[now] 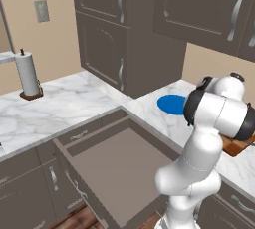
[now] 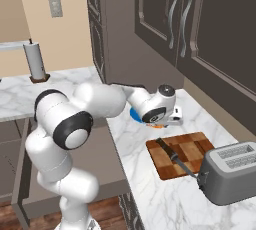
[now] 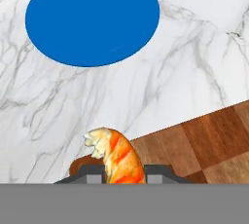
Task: Pick up the knife from the drawer and place it on the cutting board. Then place the meat from the plate to the cutting board.
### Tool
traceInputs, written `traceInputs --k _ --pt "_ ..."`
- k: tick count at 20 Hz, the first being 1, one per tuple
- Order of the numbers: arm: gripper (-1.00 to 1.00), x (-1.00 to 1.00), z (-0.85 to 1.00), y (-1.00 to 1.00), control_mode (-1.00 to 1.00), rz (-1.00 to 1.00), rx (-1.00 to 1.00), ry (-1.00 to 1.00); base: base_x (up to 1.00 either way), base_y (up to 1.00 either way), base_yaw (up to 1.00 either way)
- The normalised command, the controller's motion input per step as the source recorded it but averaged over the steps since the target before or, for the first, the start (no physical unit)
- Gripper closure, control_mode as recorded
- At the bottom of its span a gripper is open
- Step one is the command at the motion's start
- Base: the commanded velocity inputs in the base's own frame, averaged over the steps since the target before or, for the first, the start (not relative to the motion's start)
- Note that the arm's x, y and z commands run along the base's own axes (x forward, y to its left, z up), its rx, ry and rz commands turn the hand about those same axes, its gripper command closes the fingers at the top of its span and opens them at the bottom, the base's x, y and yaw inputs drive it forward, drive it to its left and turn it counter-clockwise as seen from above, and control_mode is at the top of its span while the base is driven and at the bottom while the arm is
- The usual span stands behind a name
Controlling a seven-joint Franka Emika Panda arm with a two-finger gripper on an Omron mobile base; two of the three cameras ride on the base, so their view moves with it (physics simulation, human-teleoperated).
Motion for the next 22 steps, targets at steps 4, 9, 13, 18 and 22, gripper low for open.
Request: traceInputs --k 4,9,13,18,22 --pt "1.00 -0.35 -0.02 -0.22 -1.00 0.00 -0.07 0.00 0.00 0.00 0.00" --pt "1.00 -0.21 -0.16 -0.07 -1.00 0.00 -0.12 0.01 0.00 0.00 0.00" --pt "1.00 -0.21 -0.02 -0.14 -1.00 -0.02 -0.10 0.08 0.00 0.00 0.00" --pt "1.00 -0.04 0.00 -0.35 -1.00 -0.01 -0.01 0.05 0.00 0.00 0.00" --pt "1.00 -0.02 0.00 -0.53 -1.00 0.00 0.00 -0.03 0.00 0.00 0.00"
